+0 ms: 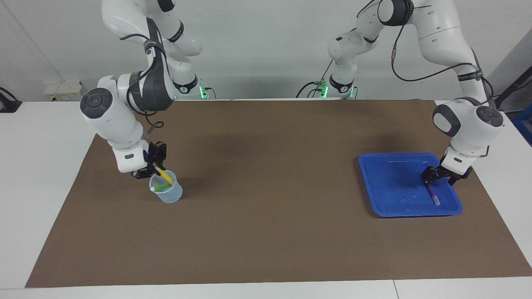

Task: Right arm passes pens to left for tray arrangement
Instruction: 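Release the purple pen in the tray and lift the left gripper, then pull the yellow pen from the cup with the right gripper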

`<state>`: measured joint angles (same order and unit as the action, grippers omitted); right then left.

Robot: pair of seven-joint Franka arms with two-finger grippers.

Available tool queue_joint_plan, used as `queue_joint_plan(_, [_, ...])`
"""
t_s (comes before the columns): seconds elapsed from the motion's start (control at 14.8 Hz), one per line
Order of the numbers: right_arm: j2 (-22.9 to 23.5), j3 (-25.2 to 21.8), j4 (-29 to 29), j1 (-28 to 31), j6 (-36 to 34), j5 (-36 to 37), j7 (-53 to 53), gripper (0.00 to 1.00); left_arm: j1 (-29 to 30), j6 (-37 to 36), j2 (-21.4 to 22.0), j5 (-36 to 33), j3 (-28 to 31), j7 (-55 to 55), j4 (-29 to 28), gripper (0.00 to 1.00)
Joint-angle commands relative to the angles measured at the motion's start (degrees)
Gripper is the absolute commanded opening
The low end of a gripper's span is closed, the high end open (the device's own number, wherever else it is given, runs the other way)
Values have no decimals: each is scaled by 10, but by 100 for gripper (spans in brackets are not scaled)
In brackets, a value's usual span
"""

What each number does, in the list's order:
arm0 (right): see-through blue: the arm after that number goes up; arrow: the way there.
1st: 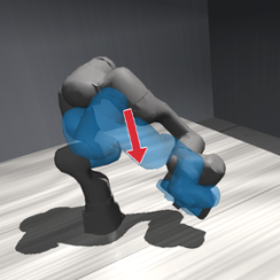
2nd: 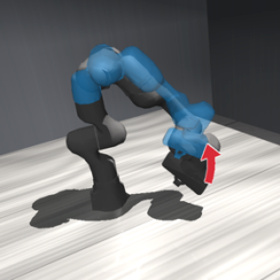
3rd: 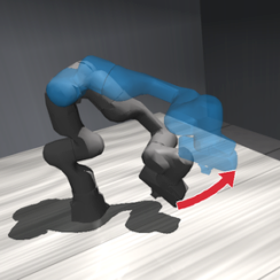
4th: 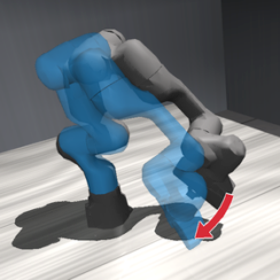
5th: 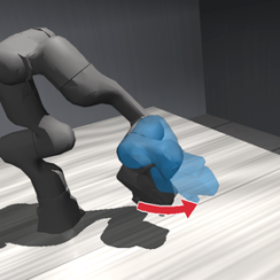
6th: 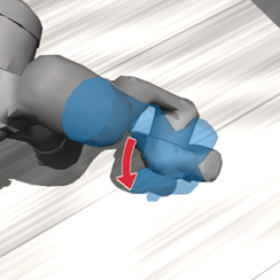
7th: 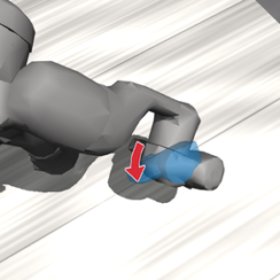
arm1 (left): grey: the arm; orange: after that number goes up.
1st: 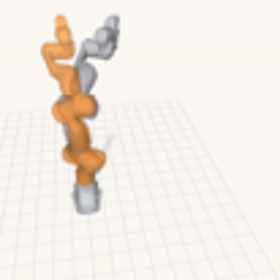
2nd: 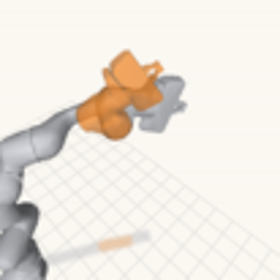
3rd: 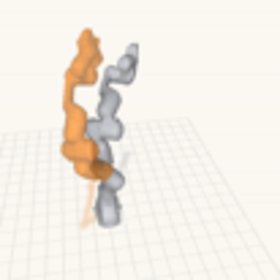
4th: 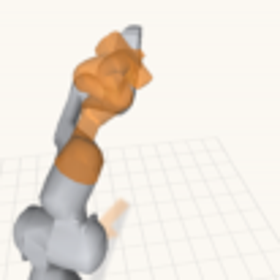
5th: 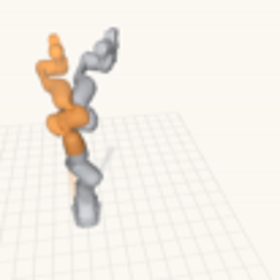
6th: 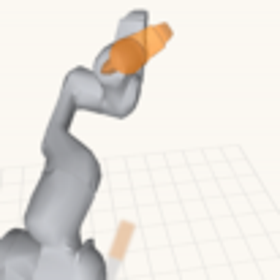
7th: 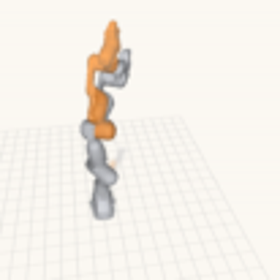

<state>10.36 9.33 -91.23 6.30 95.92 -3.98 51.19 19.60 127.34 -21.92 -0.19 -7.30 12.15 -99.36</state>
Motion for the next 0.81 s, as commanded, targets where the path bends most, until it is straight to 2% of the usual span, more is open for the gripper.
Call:
queue_joint_plan(0.0, [-8,3,37,8,-57,-56,-72,10,-25,-59,37,28,3,-71,2,100])
queue_joint_plan(0.2, [-7,-1,46,16,-54,-145,-178,10,-64,-110,65,31,2,-177,1,100])
queue_joint_plan(0.34, [-7,0,46,13,-48,-144,-191,10,-84,-140,78,47,0,-235,1,100])
queue_joint_plan(0.54, [-7,1,45,7,-44,-149,-209,10,-105,-184,105,113,0,-322,0,100])
queue_joint_plan(0.74, [-8,5,38,1,-21,-173,-288,10,-165,-191,117,141,0,-472,0,100])
